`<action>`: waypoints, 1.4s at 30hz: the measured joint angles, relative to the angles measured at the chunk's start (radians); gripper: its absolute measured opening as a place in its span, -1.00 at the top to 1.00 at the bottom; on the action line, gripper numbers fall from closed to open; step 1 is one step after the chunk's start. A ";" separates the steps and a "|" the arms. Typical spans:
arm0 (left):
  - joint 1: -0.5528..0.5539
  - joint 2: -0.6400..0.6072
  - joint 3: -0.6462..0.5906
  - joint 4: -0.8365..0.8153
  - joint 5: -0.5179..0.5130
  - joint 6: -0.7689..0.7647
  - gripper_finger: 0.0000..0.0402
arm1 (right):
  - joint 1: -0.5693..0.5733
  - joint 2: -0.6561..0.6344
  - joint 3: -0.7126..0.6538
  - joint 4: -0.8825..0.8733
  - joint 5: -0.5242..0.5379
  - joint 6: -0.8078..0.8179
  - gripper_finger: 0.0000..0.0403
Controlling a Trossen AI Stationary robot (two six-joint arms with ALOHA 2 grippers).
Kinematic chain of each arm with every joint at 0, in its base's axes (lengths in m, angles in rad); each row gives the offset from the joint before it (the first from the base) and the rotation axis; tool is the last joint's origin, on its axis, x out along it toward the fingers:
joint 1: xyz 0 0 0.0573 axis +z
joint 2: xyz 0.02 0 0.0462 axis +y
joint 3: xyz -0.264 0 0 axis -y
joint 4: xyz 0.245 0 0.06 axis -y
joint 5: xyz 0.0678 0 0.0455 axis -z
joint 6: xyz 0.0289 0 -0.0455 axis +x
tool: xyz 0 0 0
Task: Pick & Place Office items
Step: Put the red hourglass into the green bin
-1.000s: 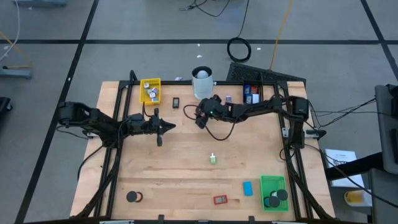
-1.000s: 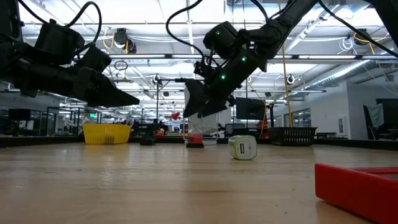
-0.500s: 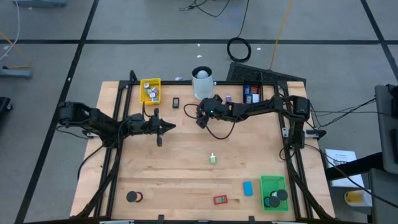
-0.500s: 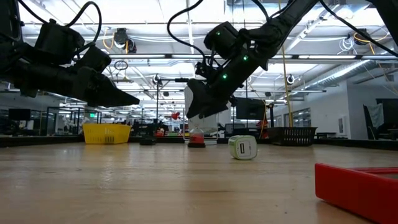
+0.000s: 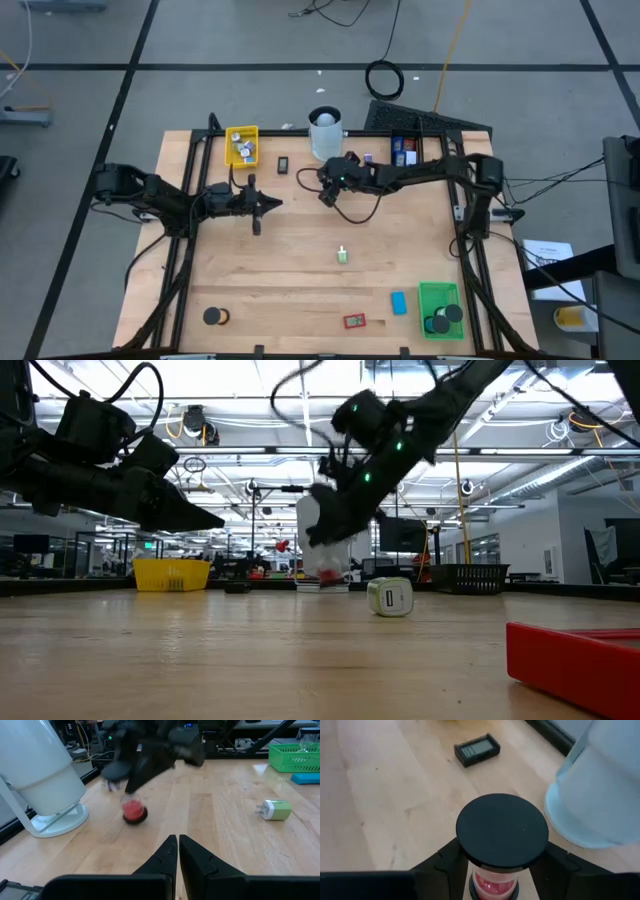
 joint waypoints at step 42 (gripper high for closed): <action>-0.002 0.000 0.000 -0.016 -0.001 -0.008 0.87 | 1.070 -0.716 -0.549 -0.554 0.443 0.836 0.17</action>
